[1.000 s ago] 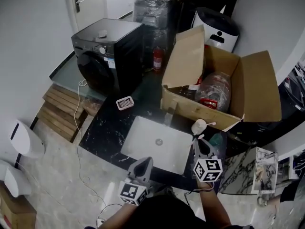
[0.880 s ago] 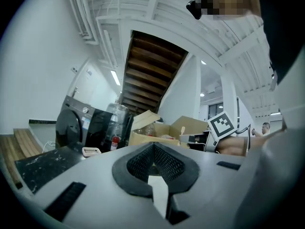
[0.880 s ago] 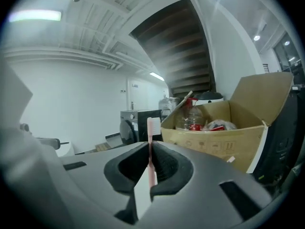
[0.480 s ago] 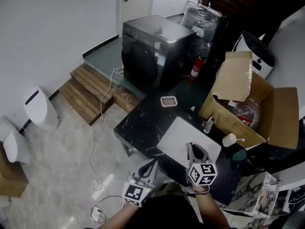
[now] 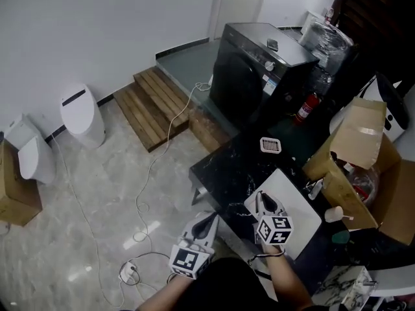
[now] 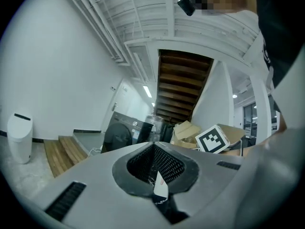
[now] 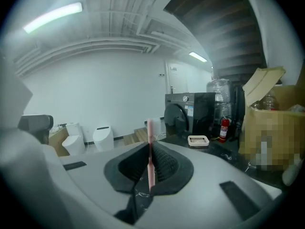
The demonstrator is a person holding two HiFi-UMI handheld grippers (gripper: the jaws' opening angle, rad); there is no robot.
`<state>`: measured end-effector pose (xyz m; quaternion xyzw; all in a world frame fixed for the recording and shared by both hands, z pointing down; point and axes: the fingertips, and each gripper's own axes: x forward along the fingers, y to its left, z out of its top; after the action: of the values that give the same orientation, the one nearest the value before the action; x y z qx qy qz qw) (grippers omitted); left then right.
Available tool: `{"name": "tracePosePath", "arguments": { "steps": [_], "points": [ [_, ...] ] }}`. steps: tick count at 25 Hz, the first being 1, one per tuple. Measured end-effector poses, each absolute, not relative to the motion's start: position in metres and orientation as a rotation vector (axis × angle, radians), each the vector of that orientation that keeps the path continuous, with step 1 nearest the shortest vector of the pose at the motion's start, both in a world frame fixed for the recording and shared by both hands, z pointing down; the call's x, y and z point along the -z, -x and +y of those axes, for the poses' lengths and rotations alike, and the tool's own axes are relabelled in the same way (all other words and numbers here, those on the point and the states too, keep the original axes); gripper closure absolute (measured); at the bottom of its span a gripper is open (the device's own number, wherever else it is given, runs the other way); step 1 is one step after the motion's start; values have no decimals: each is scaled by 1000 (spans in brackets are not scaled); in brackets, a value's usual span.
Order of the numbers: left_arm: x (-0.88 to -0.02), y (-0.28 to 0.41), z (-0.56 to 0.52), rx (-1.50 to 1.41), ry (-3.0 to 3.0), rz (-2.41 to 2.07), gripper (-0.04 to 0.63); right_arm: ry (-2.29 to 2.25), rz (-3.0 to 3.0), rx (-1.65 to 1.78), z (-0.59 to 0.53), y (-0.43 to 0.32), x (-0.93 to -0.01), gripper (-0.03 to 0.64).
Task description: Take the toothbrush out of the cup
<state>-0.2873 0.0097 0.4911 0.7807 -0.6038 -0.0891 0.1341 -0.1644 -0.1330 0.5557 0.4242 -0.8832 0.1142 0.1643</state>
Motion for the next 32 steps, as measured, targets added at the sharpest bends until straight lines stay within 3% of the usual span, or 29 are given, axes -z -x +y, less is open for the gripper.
{"name": "tracePosePath", "arguments": {
  "steps": [12,25,32],
  "points": [
    [-529,355,-60,141,-2164,-1774,571,-1030,-2436,-474,-180,235,-647,584],
    [-547,369,-179,-47,-2286,-1579,571,-1132,-2402,-698,-262,257,-701,586],
    [-559,376,-211,-130,-2284,-1545,572,-1068,-2306,-650,-282,271,-741,580]
  ]
}}
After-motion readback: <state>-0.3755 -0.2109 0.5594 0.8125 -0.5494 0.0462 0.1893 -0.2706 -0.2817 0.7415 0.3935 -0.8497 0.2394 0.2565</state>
